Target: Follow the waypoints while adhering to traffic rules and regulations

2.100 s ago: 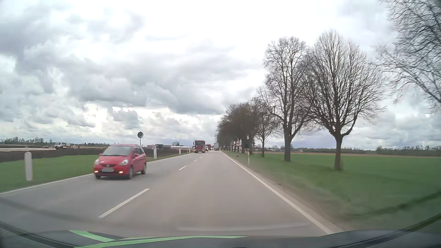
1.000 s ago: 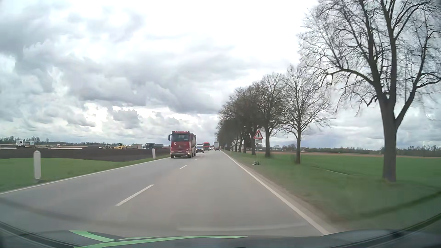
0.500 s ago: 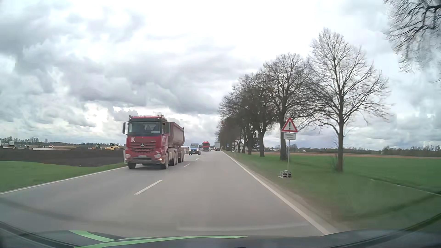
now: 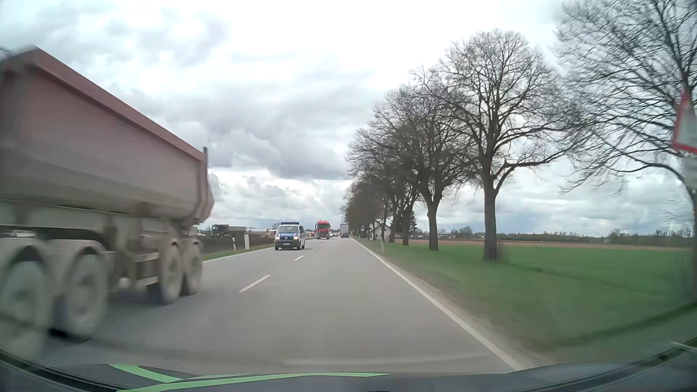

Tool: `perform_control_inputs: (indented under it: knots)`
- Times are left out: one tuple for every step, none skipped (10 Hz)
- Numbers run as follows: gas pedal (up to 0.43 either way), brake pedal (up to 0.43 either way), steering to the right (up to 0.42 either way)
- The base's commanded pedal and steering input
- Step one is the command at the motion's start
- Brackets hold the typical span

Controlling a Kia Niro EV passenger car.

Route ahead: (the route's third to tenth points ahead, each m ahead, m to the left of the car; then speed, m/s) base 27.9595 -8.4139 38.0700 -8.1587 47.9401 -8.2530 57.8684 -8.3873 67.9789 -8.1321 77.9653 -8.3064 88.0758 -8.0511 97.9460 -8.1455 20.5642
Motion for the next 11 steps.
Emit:
perform_control_inputs:
  knots:
    - [0.138, 0.0, 0.002]
    - [0.138, 0.0, 0.002]
    - [0.118, 0.0, 0.003]
    - [0.118, 0.0, 0.003]
    - [0.11, 0.0, 0.003]
    - [0.098, 0.0, 0.003]
    - [0.067, 0.0, 0.003]
    - [0.059, 0.0, 0.003]
    - [0.059, 0.0, 0.003]
    - [0.059, 0.0, 0.003]
    - [0.059, 0.0, 0.003]
